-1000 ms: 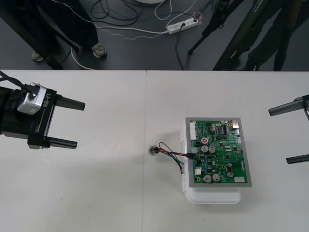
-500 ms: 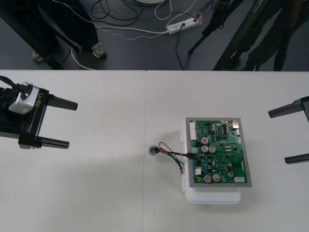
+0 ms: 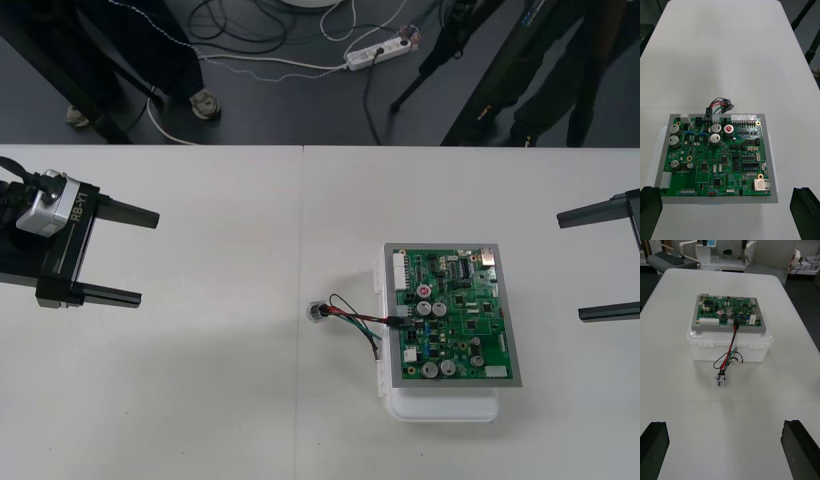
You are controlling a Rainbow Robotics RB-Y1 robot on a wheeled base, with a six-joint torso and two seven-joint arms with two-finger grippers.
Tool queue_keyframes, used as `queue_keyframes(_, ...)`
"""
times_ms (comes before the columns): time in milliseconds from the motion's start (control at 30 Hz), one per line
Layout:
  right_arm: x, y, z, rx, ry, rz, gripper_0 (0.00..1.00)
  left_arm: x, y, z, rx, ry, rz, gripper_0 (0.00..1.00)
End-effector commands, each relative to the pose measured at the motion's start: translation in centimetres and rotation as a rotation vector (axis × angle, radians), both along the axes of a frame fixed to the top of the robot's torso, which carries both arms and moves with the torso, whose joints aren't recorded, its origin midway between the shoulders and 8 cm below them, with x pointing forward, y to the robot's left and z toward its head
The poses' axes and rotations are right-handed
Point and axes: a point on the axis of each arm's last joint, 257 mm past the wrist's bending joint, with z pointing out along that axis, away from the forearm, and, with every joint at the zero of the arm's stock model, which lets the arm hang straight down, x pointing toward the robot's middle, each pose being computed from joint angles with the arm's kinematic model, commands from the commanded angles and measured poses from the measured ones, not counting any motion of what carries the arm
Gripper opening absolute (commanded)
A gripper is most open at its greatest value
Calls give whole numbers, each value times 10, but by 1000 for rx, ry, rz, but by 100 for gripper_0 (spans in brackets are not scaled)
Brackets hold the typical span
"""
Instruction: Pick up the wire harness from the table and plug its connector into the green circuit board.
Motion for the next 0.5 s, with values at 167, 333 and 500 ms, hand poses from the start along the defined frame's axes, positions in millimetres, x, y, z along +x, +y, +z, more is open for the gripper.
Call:
queue_keyframes(167, -11, 1, -5, -4, 10, 11, 100, -7, 17, -3, 79, 1, 7, 88)
queue_keyframes(333, -12, 4, -10, 12, 15, 11, 100, -7, 17, -3, 79, 1, 7, 88)
queue_keyframes(500, -12, 8, -13, 30, 13, 12, 100, -7, 17, -3, 79, 1, 7, 88)
